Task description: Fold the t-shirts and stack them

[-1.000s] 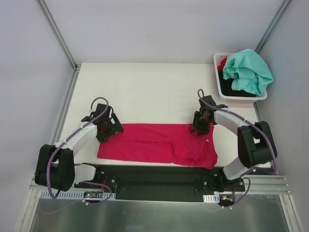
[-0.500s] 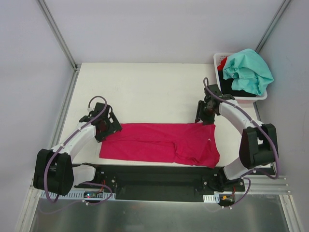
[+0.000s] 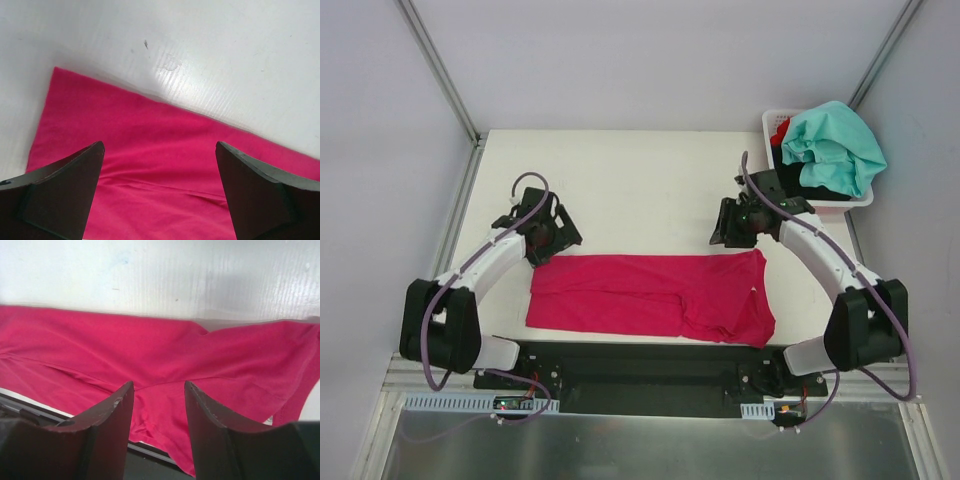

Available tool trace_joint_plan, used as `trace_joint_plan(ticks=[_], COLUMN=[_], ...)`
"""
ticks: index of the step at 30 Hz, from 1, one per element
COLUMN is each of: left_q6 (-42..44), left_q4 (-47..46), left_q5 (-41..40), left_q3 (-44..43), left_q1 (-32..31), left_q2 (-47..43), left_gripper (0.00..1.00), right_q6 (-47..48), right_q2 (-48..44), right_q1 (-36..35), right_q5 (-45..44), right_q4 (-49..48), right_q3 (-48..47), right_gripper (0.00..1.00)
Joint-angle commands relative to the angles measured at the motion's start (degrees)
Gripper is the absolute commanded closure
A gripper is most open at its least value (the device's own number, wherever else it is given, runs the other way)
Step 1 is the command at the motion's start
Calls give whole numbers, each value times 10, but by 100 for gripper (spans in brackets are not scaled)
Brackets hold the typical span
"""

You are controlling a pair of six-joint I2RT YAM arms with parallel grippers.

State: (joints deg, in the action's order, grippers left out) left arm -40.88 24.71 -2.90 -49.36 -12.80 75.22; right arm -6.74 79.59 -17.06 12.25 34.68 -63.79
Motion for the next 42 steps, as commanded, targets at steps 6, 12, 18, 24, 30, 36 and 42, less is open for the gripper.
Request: trace_joint_plan(ticks=[6, 12, 18, 24, 30, 36, 42], left_q6=[-4, 2, 10, 17, 16, 20, 28], left_q4=[-85, -83, -77, -77, -77, -77, -72], left_q5=[66, 14, -5, -10, -21, -34, -80], left_q3=[-28, -18, -1, 5, 10, 21, 17], left_q1=[4, 19, 63, 78, 78, 78, 78], left_q2=[110, 114, 119, 114, 112, 109, 127], left_gripper=[6, 6, 7, 7, 7, 7, 7], right_q6=[16, 23, 28, 23, 23, 23, 28], right_q2=[101, 102, 126, 178, 212, 204, 191], right_q1=[21, 32, 52, 64, 70, 72, 73], right_q5=[33, 30, 34, 57, 44, 40, 12], right_q4=[-74, -75, -77, -97, -87, -80, -68], right_q3=[24, 26, 30, 17, 8, 15, 16], right_gripper=[53, 53, 53, 54, 54, 54, 54])
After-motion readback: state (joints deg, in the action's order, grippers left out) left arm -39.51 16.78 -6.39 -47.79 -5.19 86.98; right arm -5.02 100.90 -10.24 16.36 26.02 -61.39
